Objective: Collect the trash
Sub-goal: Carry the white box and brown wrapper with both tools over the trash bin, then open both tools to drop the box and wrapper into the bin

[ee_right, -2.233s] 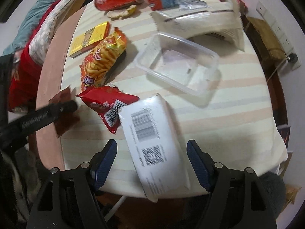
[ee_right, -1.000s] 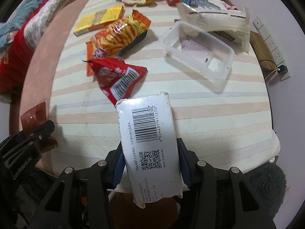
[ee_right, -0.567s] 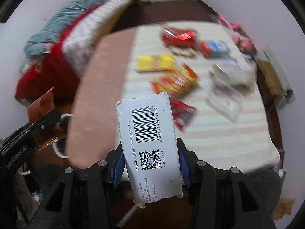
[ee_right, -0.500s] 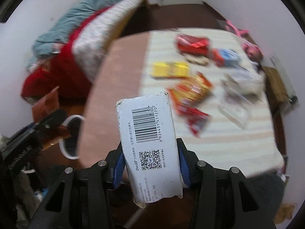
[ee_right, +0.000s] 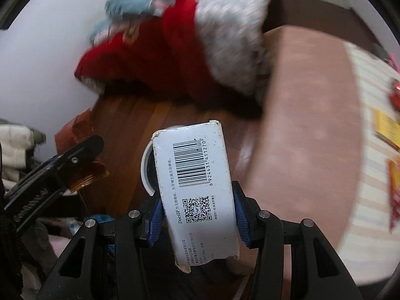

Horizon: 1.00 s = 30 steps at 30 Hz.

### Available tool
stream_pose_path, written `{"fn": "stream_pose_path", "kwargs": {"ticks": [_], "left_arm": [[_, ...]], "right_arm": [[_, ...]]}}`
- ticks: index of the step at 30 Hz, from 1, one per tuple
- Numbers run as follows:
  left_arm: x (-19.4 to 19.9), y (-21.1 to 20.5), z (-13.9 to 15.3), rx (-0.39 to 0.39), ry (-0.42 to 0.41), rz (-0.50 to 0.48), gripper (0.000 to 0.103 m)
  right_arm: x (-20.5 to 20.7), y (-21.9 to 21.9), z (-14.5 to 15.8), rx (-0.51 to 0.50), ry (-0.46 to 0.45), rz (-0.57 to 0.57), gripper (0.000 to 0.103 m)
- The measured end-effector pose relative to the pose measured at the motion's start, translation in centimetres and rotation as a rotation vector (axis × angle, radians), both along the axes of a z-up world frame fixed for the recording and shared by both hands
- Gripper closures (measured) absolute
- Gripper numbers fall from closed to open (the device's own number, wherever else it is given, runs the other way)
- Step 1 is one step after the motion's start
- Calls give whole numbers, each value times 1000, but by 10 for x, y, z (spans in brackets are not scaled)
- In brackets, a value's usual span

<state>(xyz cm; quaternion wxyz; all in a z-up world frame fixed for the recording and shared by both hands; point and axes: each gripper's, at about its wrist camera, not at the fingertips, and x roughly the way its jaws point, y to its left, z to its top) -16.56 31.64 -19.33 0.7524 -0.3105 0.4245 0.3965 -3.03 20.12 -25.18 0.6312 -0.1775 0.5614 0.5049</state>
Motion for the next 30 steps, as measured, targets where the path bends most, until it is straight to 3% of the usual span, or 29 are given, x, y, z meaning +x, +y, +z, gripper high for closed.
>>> {"fn": "stream_pose_path", "kwargs": {"ticks": [4,9,12,14,15,16,18,20,22,26,30], "left_arm": [[-30,46,-49,-115,8,79,66],[-41,86,-106,-236,10,133,65],[-44,102,-133,-287,25,162,58],[-49,112,-146,-319,23,190,47],[-50,115,-152,-327,30,207,25],[-53,116,-156,-329,35,224,10],[-58,120,-160,-323,47,258,7],[-62,120,-161,-298,90,276,6],[-70,119,-158,-259,124,287,4],[-86,112,-150,-195,181,313,4],[-93,100,-143,-153,242,319,4]], "right_arm": [[-16,61,-54,-84,41,46,52],[-28,114,-114,-175,70,81,52],[-26,131,-141,-203,86,80,52],[-24,140,-154,-212,103,81,52],[-24,147,-163,-218,111,83,52],[-22,152,-168,-218,118,82,51],[-20,165,-178,-226,140,96,50],[-20,175,-186,-232,155,110,37],[-25,180,-188,-231,139,123,11],[-30,181,-186,-243,93,157,0],[-38,174,-178,-282,-6,186,0]]}}
